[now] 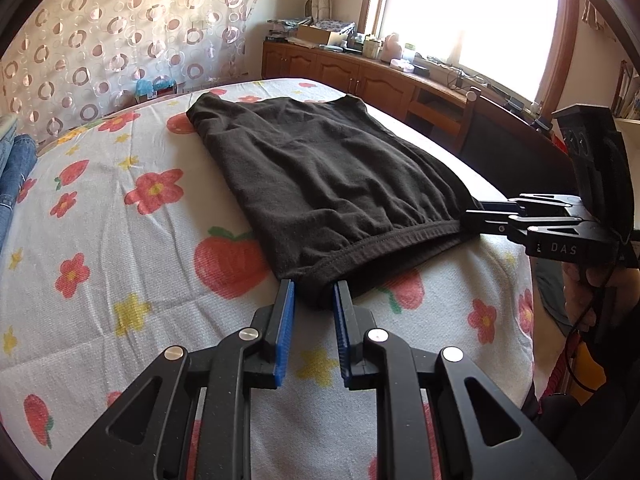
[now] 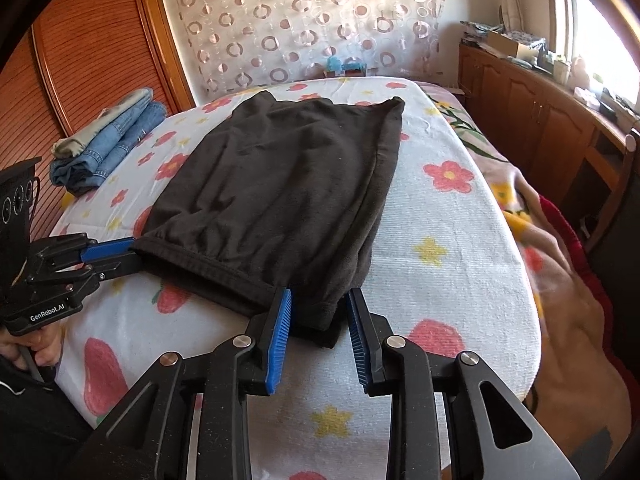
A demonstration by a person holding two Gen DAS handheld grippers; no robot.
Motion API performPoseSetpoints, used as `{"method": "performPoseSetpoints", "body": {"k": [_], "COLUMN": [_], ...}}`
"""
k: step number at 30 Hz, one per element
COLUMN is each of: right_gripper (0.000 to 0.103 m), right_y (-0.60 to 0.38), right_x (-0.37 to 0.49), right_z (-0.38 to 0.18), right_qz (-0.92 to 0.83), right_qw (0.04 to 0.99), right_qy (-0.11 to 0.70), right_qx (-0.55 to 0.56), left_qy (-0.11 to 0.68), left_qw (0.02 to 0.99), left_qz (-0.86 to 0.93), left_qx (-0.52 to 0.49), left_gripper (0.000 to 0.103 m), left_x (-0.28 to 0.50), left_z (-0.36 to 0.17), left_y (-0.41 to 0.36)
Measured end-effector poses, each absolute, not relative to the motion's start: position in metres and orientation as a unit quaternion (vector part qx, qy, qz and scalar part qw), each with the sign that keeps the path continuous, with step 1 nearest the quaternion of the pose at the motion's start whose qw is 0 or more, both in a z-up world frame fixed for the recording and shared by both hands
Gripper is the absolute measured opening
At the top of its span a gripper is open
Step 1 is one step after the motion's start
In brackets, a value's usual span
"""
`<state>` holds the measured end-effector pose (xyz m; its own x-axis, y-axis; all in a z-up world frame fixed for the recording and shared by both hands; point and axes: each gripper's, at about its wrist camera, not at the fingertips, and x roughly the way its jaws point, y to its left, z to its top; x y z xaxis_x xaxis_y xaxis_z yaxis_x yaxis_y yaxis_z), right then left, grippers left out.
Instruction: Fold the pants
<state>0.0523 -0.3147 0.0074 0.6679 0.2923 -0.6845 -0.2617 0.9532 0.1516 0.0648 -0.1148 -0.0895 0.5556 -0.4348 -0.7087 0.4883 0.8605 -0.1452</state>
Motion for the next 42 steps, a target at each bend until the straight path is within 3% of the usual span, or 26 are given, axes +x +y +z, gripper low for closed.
{"method": "performPoseSetpoints", "body": {"k": [3,9,13,35,42], "right_gripper": [0.029,0.017,0.01,0.009,0.009], "right_y": [-0.316,-0.314,-0.317,-0.284,-0.266], "right_x": [0.052,0.052,0.051,0.019,0.017], "right_z": [0.007,0.006,0.008,0.145,0.153], "right_qz": [0.153,0.163,0.169,0.207,0.213], "right_qw": [0.913,0.911,0.912,0.959,0.958], "right_qy": [0.378,0.379,0.372,0.194,0.182], "right_qx": [0.018,0.019,0.032,-0.021,-0.051], "left_qy": [0.392,0.391,0.38,0.214,0.215], "left_qw": [0.881,0.883,0.885,0.948,0.95], "left_qz": [-0.262,-0.256,-0.264,-0.235,-0.22], "left_qx": [0.034,0.05,0.049,0.04,0.053], "left_gripper": [0.02,0.022,0.012,0.004,0.003], "left_x": [0.065,0.066,0.064,0.056,0.06], "left_z": [-0.09,-0.087,-0.076,0.092,0.089], "left_y": [-0.115,-0.119,-0.119,-0.067,-0.057]}}
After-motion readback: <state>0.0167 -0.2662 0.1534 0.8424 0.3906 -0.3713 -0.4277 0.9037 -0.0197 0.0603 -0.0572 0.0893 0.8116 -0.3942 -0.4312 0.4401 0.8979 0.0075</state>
